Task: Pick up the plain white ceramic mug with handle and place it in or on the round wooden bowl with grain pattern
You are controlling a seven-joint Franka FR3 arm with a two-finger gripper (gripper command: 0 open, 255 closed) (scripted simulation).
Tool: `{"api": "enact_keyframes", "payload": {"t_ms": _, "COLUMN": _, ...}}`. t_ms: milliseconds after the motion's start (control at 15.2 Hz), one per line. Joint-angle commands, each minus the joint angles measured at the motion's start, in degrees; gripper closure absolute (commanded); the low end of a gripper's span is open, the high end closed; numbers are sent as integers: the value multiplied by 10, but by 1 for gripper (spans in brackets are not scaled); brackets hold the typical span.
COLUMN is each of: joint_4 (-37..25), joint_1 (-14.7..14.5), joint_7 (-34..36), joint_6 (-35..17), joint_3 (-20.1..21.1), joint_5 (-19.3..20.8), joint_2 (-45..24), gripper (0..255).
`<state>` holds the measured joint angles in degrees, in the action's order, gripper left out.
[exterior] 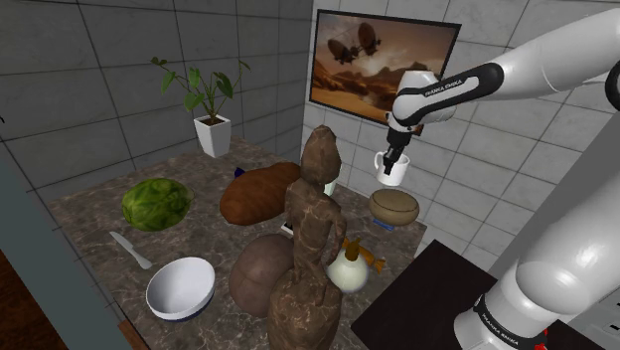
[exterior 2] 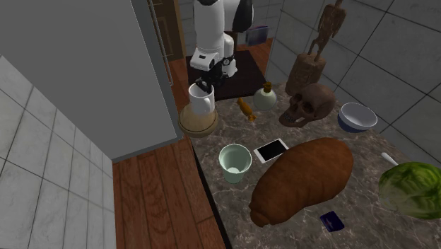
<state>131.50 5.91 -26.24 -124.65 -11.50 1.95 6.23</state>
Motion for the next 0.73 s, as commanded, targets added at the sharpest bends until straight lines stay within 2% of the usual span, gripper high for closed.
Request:
{"api": "enact_keyframes", "payload": {"t_ms": 0, "joint_4": 30, "joint_1": 11, "joint_7": -16, "joint_6": 1, "joint_3": -11, "joint_5": 10, "joint_2": 32, "gripper": 255}}
{"api": "enact_keyframes", "payload": {"t_ms": 132, "joint_4": 56, "joint_1": 22, "joint_7": -29, "joint_6": 3, "joint_3": -21, "joint_5": 20, "joint_2": 62, "gripper": 255}}
{"api": "enact_keyframes", "payload": {"t_ms": 660, "joint_4": 87, "joint_1": 21, "joint_7": -34, "joint_6": -63, "joint_3": -25, "joint_5": 14, "joint_2": 25, "gripper": 255}}
